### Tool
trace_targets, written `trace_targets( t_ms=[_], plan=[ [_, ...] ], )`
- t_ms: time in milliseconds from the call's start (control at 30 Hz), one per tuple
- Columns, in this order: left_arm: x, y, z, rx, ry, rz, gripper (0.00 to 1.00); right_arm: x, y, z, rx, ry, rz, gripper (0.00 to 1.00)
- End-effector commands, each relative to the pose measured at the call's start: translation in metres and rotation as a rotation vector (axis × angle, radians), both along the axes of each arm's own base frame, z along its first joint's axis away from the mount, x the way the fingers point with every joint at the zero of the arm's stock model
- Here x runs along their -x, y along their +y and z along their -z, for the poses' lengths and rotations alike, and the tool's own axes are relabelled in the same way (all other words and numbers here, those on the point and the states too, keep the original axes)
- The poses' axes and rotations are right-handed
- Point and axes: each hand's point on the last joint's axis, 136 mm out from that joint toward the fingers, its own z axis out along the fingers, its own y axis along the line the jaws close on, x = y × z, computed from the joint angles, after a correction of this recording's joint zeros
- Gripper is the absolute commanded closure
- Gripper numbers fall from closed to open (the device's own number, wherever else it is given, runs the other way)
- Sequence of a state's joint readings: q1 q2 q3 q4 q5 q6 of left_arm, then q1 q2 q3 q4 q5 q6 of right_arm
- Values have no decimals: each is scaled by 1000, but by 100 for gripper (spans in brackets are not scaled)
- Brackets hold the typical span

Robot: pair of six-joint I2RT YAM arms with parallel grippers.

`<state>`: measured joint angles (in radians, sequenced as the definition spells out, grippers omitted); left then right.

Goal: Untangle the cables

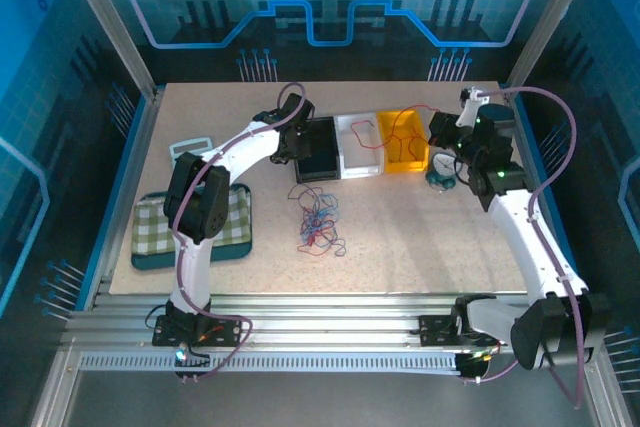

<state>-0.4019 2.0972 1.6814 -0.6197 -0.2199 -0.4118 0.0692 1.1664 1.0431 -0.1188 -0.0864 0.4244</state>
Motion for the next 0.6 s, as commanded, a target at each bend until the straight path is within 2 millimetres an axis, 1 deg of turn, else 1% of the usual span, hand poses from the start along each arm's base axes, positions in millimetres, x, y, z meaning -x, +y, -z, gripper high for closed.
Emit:
trace_targets(
  t_ms=[0, 100, 200, 333, 400, 567],
  plan=[
    [20, 10, 6, -40, 69, 22, 100, -6, -10, -12, 54, -16, 51, 100],
    [21, 11, 5, -40, 68, 20, 100, -12, -33, -4, 79, 19, 159, 100],
    [21, 11, 3, -35, 60, 18, 100, -18, -48, 4, 88, 30, 220, 100],
    [21, 11, 2, -33, 51, 18, 100, -28, -56, 20, 117, 58, 255, 100],
    [21, 10, 1, -32, 50, 18, 100, -35, -57, 29, 135, 77, 255, 100],
    [20, 8, 2, -24, 51, 17, 100, -49, -57, 61, 226, 187, 266, 100]
  ],
)
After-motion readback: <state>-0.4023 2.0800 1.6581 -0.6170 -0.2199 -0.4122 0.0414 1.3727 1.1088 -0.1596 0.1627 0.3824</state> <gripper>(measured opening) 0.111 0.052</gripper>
